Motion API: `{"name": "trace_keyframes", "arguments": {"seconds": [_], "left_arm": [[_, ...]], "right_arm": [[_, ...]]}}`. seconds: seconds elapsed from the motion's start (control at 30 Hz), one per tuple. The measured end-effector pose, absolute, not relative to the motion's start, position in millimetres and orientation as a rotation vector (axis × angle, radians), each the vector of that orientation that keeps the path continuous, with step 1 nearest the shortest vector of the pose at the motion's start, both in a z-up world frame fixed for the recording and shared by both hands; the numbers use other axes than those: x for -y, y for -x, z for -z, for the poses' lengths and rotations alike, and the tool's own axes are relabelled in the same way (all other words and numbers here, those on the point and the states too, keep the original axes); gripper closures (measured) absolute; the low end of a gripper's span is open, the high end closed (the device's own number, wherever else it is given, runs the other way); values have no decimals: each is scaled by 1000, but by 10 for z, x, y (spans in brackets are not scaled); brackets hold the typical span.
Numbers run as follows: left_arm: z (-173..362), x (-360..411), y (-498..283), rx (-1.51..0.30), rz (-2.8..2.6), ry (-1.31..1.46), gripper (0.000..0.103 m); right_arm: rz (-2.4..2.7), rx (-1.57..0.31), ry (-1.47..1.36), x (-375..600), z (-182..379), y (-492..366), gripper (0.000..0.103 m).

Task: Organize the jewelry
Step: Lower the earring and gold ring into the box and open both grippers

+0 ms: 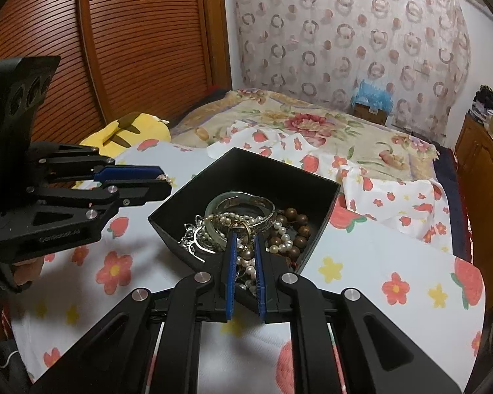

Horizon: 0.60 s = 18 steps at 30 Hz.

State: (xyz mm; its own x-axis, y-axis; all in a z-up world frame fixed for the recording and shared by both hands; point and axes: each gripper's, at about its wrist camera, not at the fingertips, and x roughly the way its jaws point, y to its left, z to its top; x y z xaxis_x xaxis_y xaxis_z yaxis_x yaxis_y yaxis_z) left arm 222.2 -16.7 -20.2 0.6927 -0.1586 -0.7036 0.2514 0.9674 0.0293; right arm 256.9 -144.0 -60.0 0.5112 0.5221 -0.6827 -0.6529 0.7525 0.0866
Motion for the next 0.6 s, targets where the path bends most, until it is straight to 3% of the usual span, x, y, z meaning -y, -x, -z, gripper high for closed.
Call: {"name": "trace_keyframes", "arguments": {"seconds": [0.6], "left_arm": [[179, 301, -2539, -765, 215, -103, 87]], "right_arm": [[-659, -737, 150, 1664, 563, -2466, 88]]}}
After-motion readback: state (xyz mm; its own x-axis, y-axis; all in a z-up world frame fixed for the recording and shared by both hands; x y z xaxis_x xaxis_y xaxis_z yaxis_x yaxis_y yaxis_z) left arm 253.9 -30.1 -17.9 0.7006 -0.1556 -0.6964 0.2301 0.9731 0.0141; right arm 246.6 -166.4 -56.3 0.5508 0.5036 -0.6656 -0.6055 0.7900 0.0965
